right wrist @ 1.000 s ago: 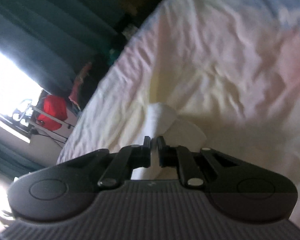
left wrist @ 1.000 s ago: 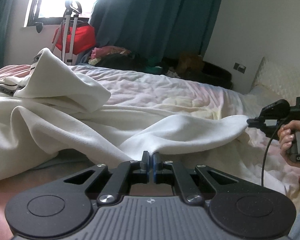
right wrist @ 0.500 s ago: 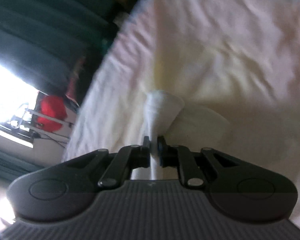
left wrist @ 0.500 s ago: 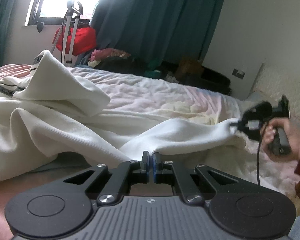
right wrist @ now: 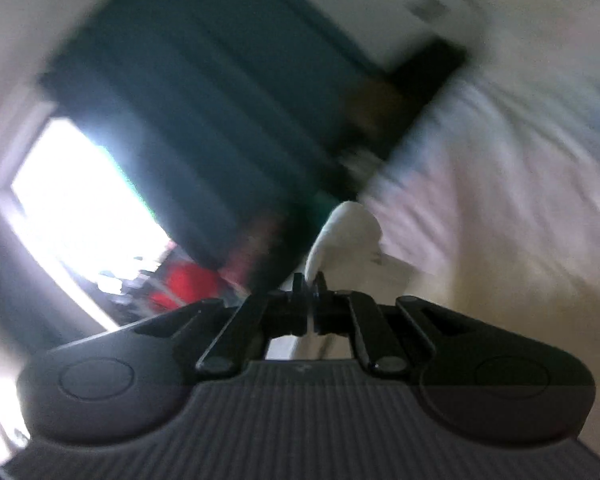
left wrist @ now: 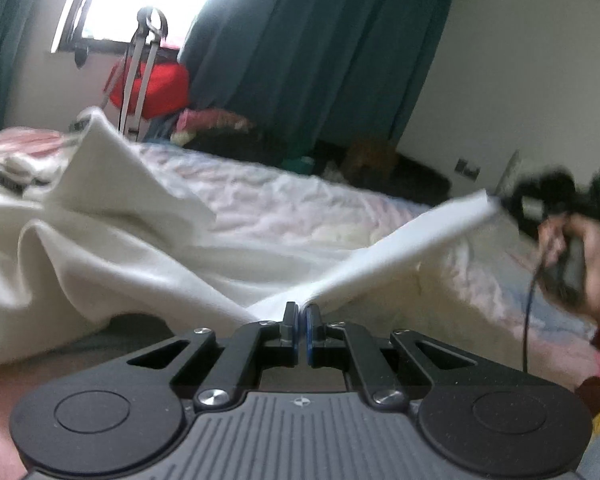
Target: Fold clothes
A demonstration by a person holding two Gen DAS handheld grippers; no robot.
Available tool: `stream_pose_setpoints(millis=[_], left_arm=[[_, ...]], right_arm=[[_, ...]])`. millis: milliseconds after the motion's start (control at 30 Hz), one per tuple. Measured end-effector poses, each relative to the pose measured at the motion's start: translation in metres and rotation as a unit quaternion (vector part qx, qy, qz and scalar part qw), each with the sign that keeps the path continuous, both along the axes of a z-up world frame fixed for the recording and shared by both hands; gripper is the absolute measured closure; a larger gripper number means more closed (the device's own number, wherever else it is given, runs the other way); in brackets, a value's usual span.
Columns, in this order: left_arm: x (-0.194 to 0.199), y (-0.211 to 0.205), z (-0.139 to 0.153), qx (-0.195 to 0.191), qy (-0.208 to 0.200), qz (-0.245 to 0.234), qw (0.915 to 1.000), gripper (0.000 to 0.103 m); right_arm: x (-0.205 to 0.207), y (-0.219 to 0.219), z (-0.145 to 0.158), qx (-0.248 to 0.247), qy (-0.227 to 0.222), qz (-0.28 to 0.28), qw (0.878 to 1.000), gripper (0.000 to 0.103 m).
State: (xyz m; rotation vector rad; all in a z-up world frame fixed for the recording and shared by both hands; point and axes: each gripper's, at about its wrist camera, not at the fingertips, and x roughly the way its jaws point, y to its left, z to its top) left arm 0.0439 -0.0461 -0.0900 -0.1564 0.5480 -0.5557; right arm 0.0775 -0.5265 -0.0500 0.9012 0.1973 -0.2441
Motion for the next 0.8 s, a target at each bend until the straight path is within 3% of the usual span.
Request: stream_pose_setpoints(millis=[100, 200, 300, 333, 367, 433, 500, 567, 633, 700, 767, 800], left_arm=[[0.001, -0.006, -0.005, 0.017, 0.011, -0.007, 0.9998, 0.098], [0.000, -0.011, -0.008, 0.034, 0.012, -0.012, 0.9993, 0.094], [-0.001, -0.011, -0.009, 0.039, 0.021, -0.008, 0.9990, 0.089], [-0.001, -0.011, -0.009, 0.041, 0.025, -0.005, 0.9988, 0.079], [-0.001, -0.010, -0.008, 0.043, 0.030, -0.001, 0.9987, 0.063], [0.000, -0.006, -0.004, 0.045, 0.038, 0.009, 0.9982, 0.044], [-0.002, 0.003, 0.002, 0.032, 0.053, 0.015, 0.9980, 0.039], [-0.003, 0.019, 0.008, 0.012, 0.077, 0.031, 0.9965, 0.019], [-0.003, 0.042, 0.011, -0.019, 0.102, 0.067, 0.9923, 0.017], [-0.001, 0.067, 0.013, -0.055, 0.132, 0.109, 0.9836, 0.015], [0.006, 0.100, 0.008, -0.103, 0.179, 0.167, 0.9642, 0.012], [0.010, 0.117, 0.005, -0.127, 0.203, 0.196, 0.9510, 0.012]], right_arm=[[-0.015, -0.036, -0.057, 0.095, 0.127, -0.022, 0.987, 0.097], [-0.019, -0.057, -0.091, 0.124, 0.207, -0.002, 0.970, 0.097], [-0.017, -0.060, -0.101, 0.125, 0.214, 0.014, 0.969, 0.097], [-0.014, -0.059, -0.100, 0.126, 0.214, 0.016, 0.968, 0.097], [-0.012, -0.058, -0.098, 0.127, 0.213, 0.013, 0.969, 0.096], [-0.014, -0.050, -0.096, 0.130, 0.208, 0.007, 0.969, 0.095], [-0.020, -0.048, -0.099, 0.136, 0.207, 0.002, 0.969, 0.094], [-0.025, -0.048, -0.102, 0.141, 0.208, -0.002, 0.968, 0.093], [-0.026, -0.049, -0.105, 0.149, 0.207, -0.002, 0.967, 0.085], [-0.028, -0.052, -0.109, 0.165, 0.191, -0.001, 0.968, 0.052], [-0.031, -0.054, -0.111, 0.183, 0.169, 0.001, 0.969, 0.041], [-0.032, -0.054, -0.111, 0.190, 0.160, 0.003, 0.969, 0.041]])
